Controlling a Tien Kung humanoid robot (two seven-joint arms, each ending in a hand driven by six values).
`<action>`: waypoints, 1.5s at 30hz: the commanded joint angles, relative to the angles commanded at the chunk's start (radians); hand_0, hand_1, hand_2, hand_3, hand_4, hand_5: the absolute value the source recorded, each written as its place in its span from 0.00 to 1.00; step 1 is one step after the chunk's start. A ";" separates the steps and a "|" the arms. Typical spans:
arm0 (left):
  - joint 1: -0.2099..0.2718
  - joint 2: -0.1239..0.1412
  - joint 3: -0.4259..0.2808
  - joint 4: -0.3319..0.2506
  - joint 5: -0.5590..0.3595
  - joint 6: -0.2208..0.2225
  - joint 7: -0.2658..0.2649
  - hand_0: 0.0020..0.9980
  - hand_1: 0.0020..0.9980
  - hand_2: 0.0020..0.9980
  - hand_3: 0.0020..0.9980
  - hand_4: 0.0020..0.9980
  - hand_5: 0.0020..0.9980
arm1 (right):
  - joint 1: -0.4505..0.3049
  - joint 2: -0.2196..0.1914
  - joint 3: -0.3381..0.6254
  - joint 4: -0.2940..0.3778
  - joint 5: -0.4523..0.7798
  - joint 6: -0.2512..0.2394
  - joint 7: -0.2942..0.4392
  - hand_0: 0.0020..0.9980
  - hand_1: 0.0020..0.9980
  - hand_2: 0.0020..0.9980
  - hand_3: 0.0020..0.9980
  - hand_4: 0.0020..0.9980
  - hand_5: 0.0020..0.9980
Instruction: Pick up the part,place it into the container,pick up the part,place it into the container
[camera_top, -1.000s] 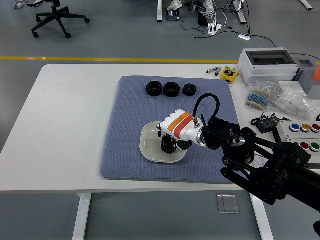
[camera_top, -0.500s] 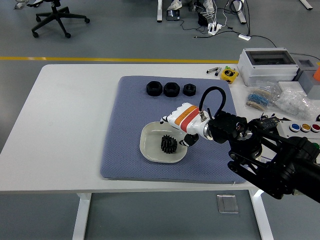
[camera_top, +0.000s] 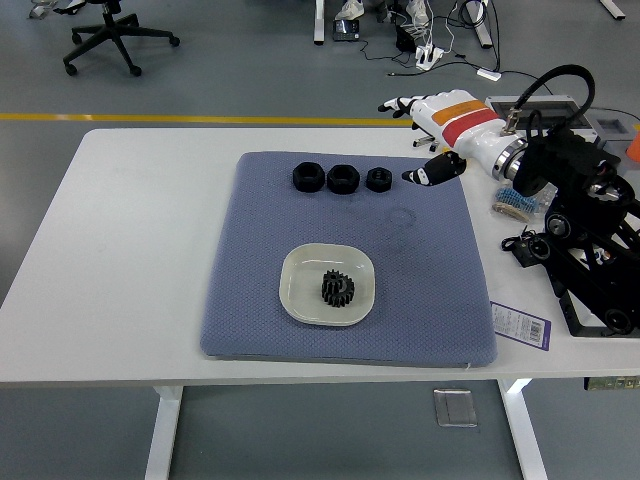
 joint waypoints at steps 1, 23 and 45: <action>0.000 0.000 -0.002 0.000 0.002 0.000 0.000 0.88 0.83 0.86 0.61 0.55 0.72 | -0.008 -0.004 0.008 0.005 0.039 -0.038 0.028 0.69 0.75 0.84 0.92 0.98 0.39; 0.000 0.000 -0.025 0.000 0.040 0.003 0.005 0.88 0.84 0.86 0.61 0.54 0.72 | -0.193 -0.027 0.150 0.088 0.975 -0.144 0.202 0.91 0.86 0.90 0.95 1.00 0.99; 0.006 0.000 -0.008 0.000 0.034 0.000 0.007 0.87 0.84 0.86 0.60 0.54 0.73 | -0.137 -0.056 0.189 0.012 1.898 -0.071 0.174 0.81 0.80 0.84 0.90 1.00 1.00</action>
